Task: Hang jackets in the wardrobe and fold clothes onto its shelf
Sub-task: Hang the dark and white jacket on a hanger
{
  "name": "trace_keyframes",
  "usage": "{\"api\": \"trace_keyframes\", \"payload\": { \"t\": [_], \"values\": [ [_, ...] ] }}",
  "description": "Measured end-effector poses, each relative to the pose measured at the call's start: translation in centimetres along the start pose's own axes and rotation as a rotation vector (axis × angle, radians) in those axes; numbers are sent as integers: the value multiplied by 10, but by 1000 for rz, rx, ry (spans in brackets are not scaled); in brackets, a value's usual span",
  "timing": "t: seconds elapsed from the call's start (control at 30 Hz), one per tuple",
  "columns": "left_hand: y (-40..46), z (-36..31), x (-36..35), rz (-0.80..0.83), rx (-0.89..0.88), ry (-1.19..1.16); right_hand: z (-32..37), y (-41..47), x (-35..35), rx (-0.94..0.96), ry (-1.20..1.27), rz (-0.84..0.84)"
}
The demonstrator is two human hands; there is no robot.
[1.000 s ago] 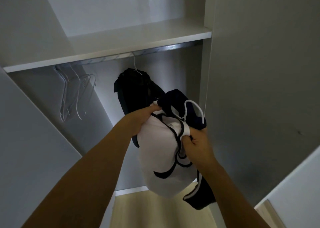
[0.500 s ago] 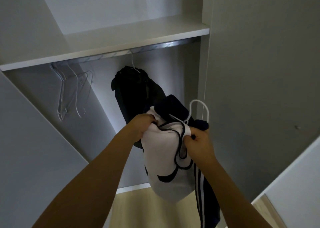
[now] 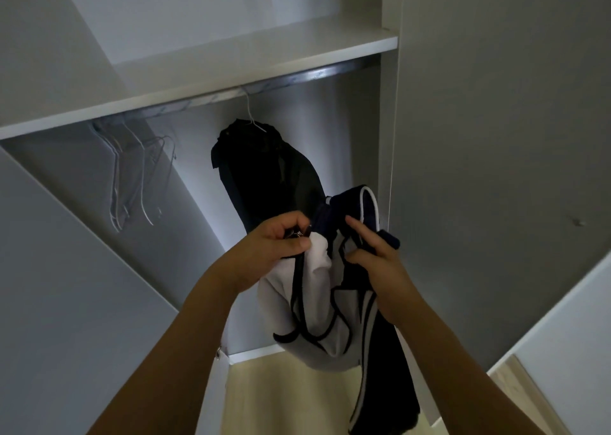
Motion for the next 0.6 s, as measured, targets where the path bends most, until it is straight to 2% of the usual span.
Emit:
{"api": "trace_keyframes", "payload": {
  "t": [0.13, 0.37, 0.47, 0.6],
  "values": [
    [-6, -9, -7, 110, 3, 128, 9, -2, -7, 44, 20, 79],
    [-5, -7, -9, 51, 13, 224, 12, -7, -7, 135, -85, 147],
    [-3, 5, -8, -31, 67, 311, 10, -5, -5, 125, -74, 144],
    [-5, 20, -1, -287, 205, 116, 14, -6, 2, 96, -110, 160]
  ]
}}
Point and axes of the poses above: each hand's wrist, its own y-axis towards the middle knuckle, its own x-axis out of the back of the hand, z = x × y, the point moved 3 cm from there along y, towards the middle knuckle, and after that the axes turned 6 degrees about x, right-handed, at the moved point
